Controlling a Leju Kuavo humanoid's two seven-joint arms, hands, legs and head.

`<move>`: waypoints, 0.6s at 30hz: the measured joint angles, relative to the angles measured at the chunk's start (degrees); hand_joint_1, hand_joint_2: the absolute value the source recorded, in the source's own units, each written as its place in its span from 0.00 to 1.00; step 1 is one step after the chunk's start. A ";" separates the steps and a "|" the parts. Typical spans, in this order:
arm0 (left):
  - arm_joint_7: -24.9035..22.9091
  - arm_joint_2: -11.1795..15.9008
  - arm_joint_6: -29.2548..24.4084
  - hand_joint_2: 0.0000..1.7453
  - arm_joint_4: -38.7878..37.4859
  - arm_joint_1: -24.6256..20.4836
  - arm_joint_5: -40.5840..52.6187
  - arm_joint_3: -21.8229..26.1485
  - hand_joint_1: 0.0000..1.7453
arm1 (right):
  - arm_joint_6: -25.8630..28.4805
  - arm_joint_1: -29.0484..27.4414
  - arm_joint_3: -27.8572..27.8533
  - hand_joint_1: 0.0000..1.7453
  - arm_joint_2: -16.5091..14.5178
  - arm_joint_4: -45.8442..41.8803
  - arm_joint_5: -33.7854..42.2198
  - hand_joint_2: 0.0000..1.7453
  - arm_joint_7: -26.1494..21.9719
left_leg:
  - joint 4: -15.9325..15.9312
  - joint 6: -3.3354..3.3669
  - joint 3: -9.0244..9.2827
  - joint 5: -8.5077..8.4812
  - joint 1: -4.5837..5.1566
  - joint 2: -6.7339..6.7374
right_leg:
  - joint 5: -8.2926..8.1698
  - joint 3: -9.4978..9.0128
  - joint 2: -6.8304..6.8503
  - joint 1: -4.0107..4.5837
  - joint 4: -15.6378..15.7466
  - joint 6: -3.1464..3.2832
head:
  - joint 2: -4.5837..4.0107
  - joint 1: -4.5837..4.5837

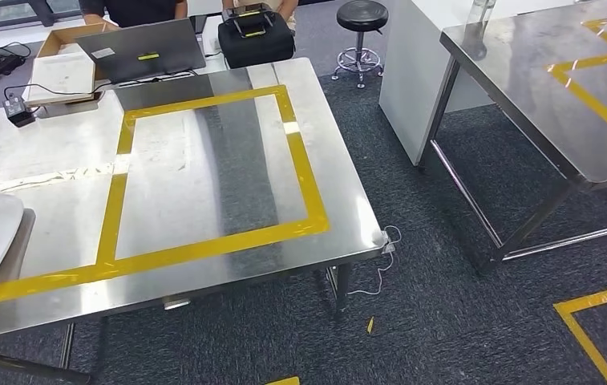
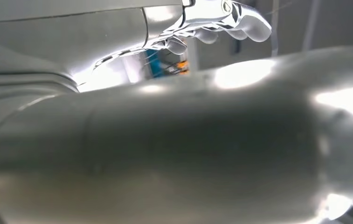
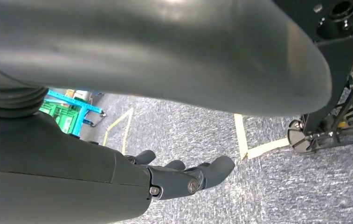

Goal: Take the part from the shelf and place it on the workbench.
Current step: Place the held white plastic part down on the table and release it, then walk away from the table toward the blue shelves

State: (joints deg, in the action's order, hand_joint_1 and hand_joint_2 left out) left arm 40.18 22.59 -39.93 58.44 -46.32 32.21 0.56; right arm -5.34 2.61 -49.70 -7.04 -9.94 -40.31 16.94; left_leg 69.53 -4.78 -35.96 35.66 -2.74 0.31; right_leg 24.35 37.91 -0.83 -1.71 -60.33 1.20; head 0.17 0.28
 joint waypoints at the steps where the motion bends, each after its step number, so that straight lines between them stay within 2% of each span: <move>1: 0.00 -0.17 0.00 0.00 1.50 1.11 0.47 -0.04 0.00 | 0.00 -0.01 -0.12 0.00 -0.01 0.00 0.02 0.00 0.00 | 2.85 0.29 -0.84 1.33 0.32 -0.03 | -0.33 0.40 -0.02 0.26 0.00 0.18 | 0.00 0.00; 2: 0.00 -0.36 0.00 0.00 2.96 2.25 0.84 -0.08 0.00 | 0.01 -0.02 -0.22 0.00 -0.02 0.00 0.04 0.00 0.00 | 3.92 0.67 -0.81 1.67 0.61 -0.04 | -0.69 0.83 -0.05 0.53 -0.01 0.30 | 0.00 0.01; 3: -0.01 -0.57 0.00 0.00 4.37 3.28 1.19 -0.14 0.00 | 0.02 -0.02 -0.30 0.00 -0.05 0.00 0.08 0.00 0.00 | 2.85 1.18 0.23 1.03 0.90 -0.05 | -1.09 1.26 -0.09 0.79 -0.01 0.36 | 0.00 0.01; 5: -0.01 -0.94 0.00 0.00 7.12 4.54 1.61 -0.27 0.00 | 0.09 0.03 -0.49 0.00 -0.19 0.00 0.18 0.00 0.00 | -4.33 2.46 4.76 -1.41 1.61 -0.07 | -1.99 2.04 -0.14 1.15 -0.03 0.29 | 0.00 0.03; 7: -0.01 -1.27 0.00 0.00 9.29 5.09 1.67 -0.40 0.00 | 0.16 0.09 -0.66 0.00 -0.41 0.00 0.29 0.00 -0.01 | -9.94 3.33 7.65 -3.08 2.34 0.02 | -2.94 2.43 -0.12 1.38 0.12 -0.23 | 0.00 0.00; 9: -0.02 -1.57 0.00 0.00 10.74 5.65 1.56 -0.45 0.00 | 0.17 0.09 -0.81 0.00 -0.56 0.00 0.35 0.00 -0.01 | -10.67 3.80 7.46 -3.96 2.86 0.08 | -3.93 2.44 -0.07 1.29 0.61 -1.06 | 0.00 -0.12; 11: -0.03 -1.93 -0.01 0.00 11.84 6.38 1.51 -0.50 0.00 | 0.16 0.05 -0.98 0.00 -0.65 0.00 0.36 0.00 -0.08 | -10.97 4.50 6.88 -5.29 2.71 0.16 | -4.30 2.69 -0.07 1.15 0.90 -1.80 | 0.00 -0.25; 12: -0.03 -2.13 -0.02 0.00 12.49 6.87 1.56 -0.54 0.00 | 0.16 0.04 -1.06 0.00 -0.69 0.00 0.36 0.00 -0.11 | -11.20 4.93 6.42 -6.08 2.56 0.26 | -3.08 3.13 -0.06 1.16 0.16 -2.11 | 0.00 -0.16; 13: -0.03 -2.34 -0.02 0.00 13.25 7.48 1.64 -0.57 0.00 | 0.16 0.04 -1.12 0.00 -0.69 0.00 0.36 0.00 -0.15 | -11.40 5.28 5.80 -6.91 2.38 0.36 | -0.75 3.85 -0.03 1.14 -1.73 -2.40 | 0.00 -0.01; 15: -0.03 -2.74 -0.02 0.00 14.96 9.17 1.90 -0.60 0.00 | 0.16 0.07 -1.19 0.00 -0.72 0.00 0.35 0.00 -0.14 | -11.32 5.71 4.15 -8.26 2.41 0.49 | 5.31 5.50 0.06 1.00 -8.46 -2.98 | 0.00 0.32; 16: -0.03 -2.95 -0.02 0.00 15.79 10.21 2.08 -0.60 0.00 | 0.16 0.07 -1.21 0.00 -0.72 0.00 0.35 0.00 -0.15 | -11.22 5.70 3.26 -8.89 2.43 0.54 | 7.15 5.96 0.09 0.95 -11.88 -3.23 | 0.00 0.37; 17: -0.03 -3.16 -0.02 0.00 16.59 11.26 2.27 -0.60 0.00 | 0.16 0.09 -1.23 0.00 -0.72 0.00 0.37 0.00 -0.16 | -11.08 5.66 2.37 -9.48 2.45 0.58 | 7.68 5.78 0.12 0.92 -14.09 -3.42 | 0.00 0.38; 18: -0.03 -3.37 -0.02 0.00 17.40 12.29 2.59 -0.60 0.00 | 0.16 0.10 -1.26 0.00 -0.72 0.00 0.38 0.00 -0.16 | -10.89 5.56 1.48 -10.03 2.45 0.62 | 7.05 4.70 0.16 0.91 -14.47 -3.51 | 0.00 0.40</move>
State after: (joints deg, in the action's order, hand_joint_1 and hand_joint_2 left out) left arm 40.15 19.22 -39.95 75.84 -34.03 34.80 -0.03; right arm -5.18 2.72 -50.96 -7.76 -9.94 -39.93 16.78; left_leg 58.65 0.78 -34.48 25.63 -0.29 0.93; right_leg 31.40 42.61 -0.67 -0.80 -74.80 -2.31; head 0.17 0.68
